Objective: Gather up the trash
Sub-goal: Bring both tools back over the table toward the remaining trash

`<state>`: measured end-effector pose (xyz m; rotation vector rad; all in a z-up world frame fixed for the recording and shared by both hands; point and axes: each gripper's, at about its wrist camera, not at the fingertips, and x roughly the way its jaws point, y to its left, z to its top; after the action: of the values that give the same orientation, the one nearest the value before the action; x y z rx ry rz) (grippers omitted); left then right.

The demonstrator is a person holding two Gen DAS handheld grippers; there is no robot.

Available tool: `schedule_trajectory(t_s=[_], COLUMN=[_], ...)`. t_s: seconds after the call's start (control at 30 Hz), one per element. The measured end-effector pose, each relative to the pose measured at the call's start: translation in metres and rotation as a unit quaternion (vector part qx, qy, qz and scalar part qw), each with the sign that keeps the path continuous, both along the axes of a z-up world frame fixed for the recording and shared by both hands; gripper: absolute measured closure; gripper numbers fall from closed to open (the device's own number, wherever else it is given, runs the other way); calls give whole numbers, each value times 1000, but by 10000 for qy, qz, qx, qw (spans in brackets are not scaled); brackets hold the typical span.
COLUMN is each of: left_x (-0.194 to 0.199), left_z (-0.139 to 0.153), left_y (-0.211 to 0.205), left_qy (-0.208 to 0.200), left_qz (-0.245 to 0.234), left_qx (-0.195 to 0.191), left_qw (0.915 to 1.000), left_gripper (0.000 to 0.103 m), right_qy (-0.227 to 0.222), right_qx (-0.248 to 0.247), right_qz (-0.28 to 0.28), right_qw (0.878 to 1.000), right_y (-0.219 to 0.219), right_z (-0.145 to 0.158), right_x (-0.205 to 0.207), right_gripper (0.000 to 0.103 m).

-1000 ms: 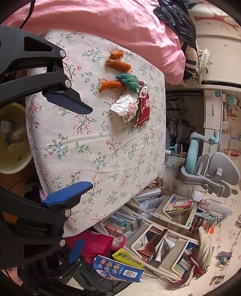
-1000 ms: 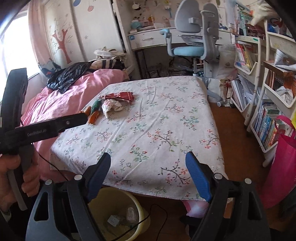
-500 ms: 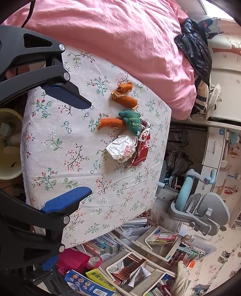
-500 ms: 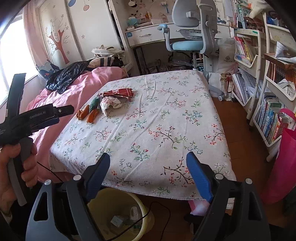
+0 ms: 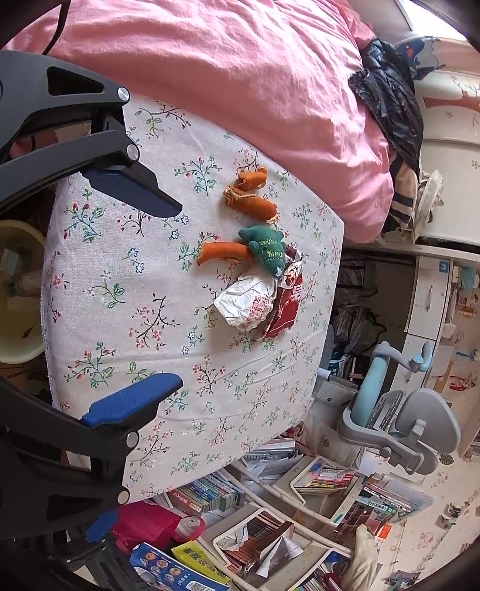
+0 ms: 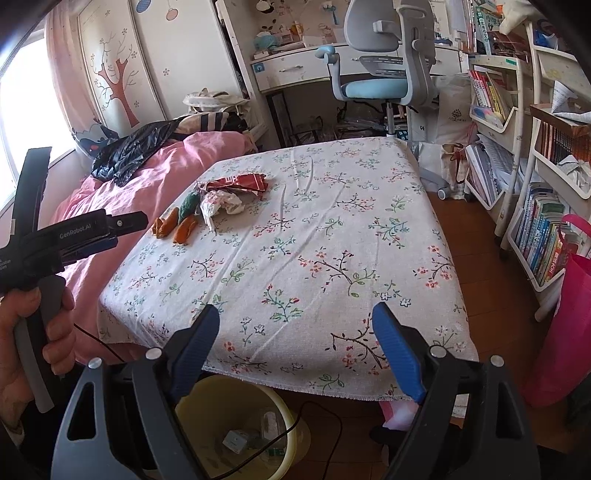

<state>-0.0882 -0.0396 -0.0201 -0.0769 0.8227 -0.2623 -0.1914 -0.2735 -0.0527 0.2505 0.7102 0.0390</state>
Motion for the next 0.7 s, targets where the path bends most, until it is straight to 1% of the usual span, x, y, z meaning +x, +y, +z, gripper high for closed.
schedule_trajectory(t_s=[0.7], left_x=[5], left_z=[-4], left_y=[4], left_qy=[65], left_qz=[141], left_qx=[43], left_qw=[9999], left_gripper=[20], right_qy=[-21], right_qx=[19], right_qz=[1], right_qw=[10000], right_y=[2], right_z=[1], right_x=[2], right_gripper=[21])
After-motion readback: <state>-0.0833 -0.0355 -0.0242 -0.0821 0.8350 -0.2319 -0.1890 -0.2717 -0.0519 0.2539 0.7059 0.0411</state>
